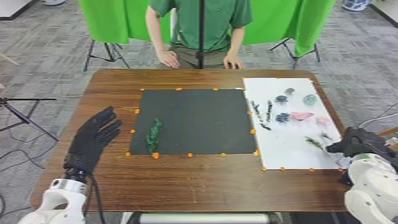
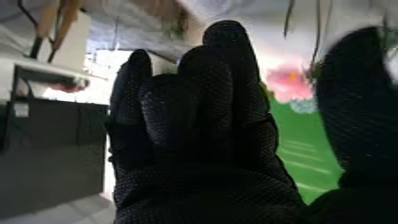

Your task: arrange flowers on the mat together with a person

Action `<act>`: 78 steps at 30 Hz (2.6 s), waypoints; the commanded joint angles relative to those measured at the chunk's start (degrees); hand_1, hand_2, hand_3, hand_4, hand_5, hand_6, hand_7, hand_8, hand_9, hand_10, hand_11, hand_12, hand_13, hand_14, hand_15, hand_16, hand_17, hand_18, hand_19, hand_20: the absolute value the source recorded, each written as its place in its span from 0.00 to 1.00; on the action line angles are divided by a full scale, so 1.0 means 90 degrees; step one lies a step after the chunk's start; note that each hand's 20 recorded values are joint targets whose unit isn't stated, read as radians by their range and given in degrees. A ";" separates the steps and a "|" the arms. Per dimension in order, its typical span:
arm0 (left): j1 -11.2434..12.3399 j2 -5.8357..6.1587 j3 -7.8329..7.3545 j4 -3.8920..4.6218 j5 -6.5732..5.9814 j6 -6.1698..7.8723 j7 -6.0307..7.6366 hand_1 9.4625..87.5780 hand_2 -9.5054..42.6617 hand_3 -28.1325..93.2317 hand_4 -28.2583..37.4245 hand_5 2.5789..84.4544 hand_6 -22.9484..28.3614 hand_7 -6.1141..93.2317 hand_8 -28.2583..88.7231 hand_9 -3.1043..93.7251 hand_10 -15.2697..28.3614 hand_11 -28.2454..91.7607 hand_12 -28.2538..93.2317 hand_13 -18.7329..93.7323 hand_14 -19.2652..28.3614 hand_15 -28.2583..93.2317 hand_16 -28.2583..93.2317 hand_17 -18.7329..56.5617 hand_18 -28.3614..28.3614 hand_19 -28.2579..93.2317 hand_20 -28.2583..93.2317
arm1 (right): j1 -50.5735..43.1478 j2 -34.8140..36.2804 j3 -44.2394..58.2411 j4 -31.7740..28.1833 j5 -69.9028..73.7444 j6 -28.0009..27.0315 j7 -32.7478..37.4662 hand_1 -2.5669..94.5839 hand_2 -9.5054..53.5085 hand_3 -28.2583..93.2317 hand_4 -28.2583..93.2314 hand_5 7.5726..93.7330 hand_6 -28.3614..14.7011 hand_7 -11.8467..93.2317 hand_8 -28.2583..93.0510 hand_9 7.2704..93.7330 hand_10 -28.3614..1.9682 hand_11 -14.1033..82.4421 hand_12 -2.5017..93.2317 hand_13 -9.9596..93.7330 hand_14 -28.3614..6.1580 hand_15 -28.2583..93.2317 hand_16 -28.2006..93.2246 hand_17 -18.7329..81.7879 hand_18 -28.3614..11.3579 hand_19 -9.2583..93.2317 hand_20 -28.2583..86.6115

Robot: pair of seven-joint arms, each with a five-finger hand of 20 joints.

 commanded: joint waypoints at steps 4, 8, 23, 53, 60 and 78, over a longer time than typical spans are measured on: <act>0.0078 -0.0054 0.0003 0.0066 0.0008 -0.0026 -0.0047 0.21 0.15 0.81 0.00 0.35 0.53 0.26 0.15 0.26 0.61 0.45 0.33 0.37 0.71 0.43 0.21 0.12 0.88 0.60 0.26 | -0.0102 -0.0081 -0.0021 0.0084 0.0529 0.0447 -0.0250 0.57 0.00 0.77 0.00 0.82 0.67 0.52 0.33 0.82 0.64 0.72 0.55 0.79 0.56 0.88 0.50 0.52 0.26 0.85 0.55; 0.0083 -0.0060 0.0007 0.0062 0.0009 -0.0009 -0.0038 0.21 0.15 0.81 0.00 0.35 0.53 0.26 0.15 0.26 0.61 0.45 0.33 0.37 0.71 0.43 0.21 0.12 0.88 0.60 0.26 | -0.0108 -0.0058 -0.0043 0.0085 0.0573 0.0926 -0.0348 0.53 0.00 0.85 0.00 0.82 0.67 0.55 0.33 0.82 0.65 0.78 0.55 0.80 0.56 0.91 0.51 0.52 0.27 0.86 0.56; 0.0194 -0.0059 -0.0026 -0.0001 0.0002 0.0054 -0.0040 0.21 0.15 0.81 0.00 0.35 0.53 0.26 0.15 0.26 0.61 0.45 0.33 0.37 0.71 0.43 0.21 0.12 0.88 0.60 0.26 | 0.0992 0.0091 -0.0683 -0.1046 -0.0237 0.0718 -0.0291 0.50 0.00 0.90 0.01 0.80 0.64 0.65 0.31 0.83 0.61 0.85 0.53 0.80 0.53 0.96 0.52 0.52 0.24 0.89 0.58; 0.0076 0.0038 0.0165 0.0068 0.0005 0.0042 -0.0223 0.21 0.15 0.81 0.00 0.35 0.53 0.26 0.15 0.26 0.61 0.45 0.33 0.37 0.71 0.43 0.21 0.12 0.88 0.60 0.26 | 0.5083 -0.1791 -0.5674 0.1414 -0.1445 -0.0653 -0.1448 0.45 0.00 0.92 0.09 0.80 0.60 0.70 0.33 0.84 0.58 0.91 0.51 0.82 0.49 1.00 0.52 0.53 0.22 0.91 0.59; 0.0060 0.0081 0.0187 0.0092 0.0008 -0.0010 -0.0237 0.21 0.15 0.81 0.00 0.35 0.53 0.26 0.15 0.26 0.61 0.45 0.33 0.37 0.71 0.43 0.21 0.12 0.88 0.60 0.26 | 0.5031 -0.2043 -0.5982 0.1694 -0.1572 -0.1161 -0.1227 0.45 0.00 0.92 0.08 0.81 0.62 0.70 0.33 0.85 0.59 0.90 0.51 0.83 0.49 1.00 0.51 0.54 0.20 0.92 0.58; -0.0098 0.0215 0.0375 0.0171 0.0019 -0.0145 -0.0380 0.21 0.15 0.81 0.00 0.35 0.53 0.26 0.15 0.26 0.61 0.45 0.33 0.37 0.71 0.43 0.21 0.12 0.88 0.60 0.26 | 0.4896 -0.3083 -0.5878 0.1918 -0.1089 -0.1145 -0.0732 0.25 0.14 0.89 0.03 0.93 0.69 0.58 0.14 0.93 0.66 0.83 0.51 0.91 0.60 0.96 0.49 0.62 0.17 1.00 0.50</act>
